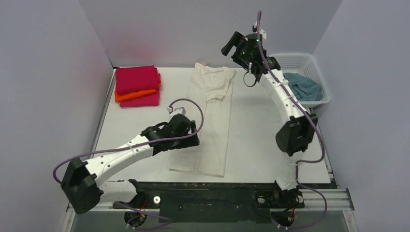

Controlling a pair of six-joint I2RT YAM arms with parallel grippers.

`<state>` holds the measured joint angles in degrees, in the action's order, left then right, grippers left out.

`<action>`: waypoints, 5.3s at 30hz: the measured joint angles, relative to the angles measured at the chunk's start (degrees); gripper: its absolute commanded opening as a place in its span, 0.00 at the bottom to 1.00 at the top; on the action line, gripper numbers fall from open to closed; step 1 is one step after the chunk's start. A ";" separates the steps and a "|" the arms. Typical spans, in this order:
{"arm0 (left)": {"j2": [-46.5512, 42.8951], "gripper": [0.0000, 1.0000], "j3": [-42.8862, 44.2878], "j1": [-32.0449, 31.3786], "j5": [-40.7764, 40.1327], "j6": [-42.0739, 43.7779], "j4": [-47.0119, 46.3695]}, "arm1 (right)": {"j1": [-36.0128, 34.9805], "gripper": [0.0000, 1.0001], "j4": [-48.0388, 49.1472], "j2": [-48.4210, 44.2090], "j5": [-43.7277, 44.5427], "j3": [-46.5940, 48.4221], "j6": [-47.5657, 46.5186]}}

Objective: Fold and stack the t-shirts
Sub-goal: Grab the bottom of the folded rectangular tshirt with both arms, then fold the folded rectangular tshirt in 1/3 of the way, then grab one side of the 2/3 rectangular tshirt with both arms

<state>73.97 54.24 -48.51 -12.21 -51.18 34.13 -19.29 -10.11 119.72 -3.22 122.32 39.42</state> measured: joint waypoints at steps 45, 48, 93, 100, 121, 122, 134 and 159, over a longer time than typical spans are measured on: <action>-24.96 0.00 -36.63 7.19 14.23 -8.96 -9.81 | -42.40 0.00 1.81 -48.46 0.92 -93.59 28.37; -29.68 0.00 -37.88 1.88 13.25 -14.12 -7.19 | -43.67 0.00 0.11 -53.92 0.83 -96.21 29.44; 19.23 0.00 3.41 27.67 23.82 1.09 -29.64 | -11.54 0.00 -3.56 -24.61 2.03 -54.40 3.54; 25.16 0.00 8.31 29.18 23.34 2.60 -29.14 | -8.50 0.00 -2.51 -17.84 -2.01 -49.11 2.71; 36.83 0.85 26.67 32.74 21.00 5.66 -21.24 | -1.25 0.92 1.22 -4.81 -7.58 -36.87 4.79; 36.70 0.85 28.00 33.31 21.00 5.77 -21.29 | -0.79 0.94 1.33 -5.03 -7.72 -35.67 4.68; 13.75 0.89 5.31 34.77 20.24 6.67 -19.89 | -1.49 0.95 -1.18 -27.56 -6.45 -58.51 3.67; 17.25 0.28 -9.49 26.67 20.55 5.18 -23.26 | -9.01 0.36 8.07 -30.21 -2.47 -78.62 13.57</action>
<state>91.22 44.75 -21.85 8.34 -46.00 10.87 -28.29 -2.04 89.52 -5.69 43.70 52.99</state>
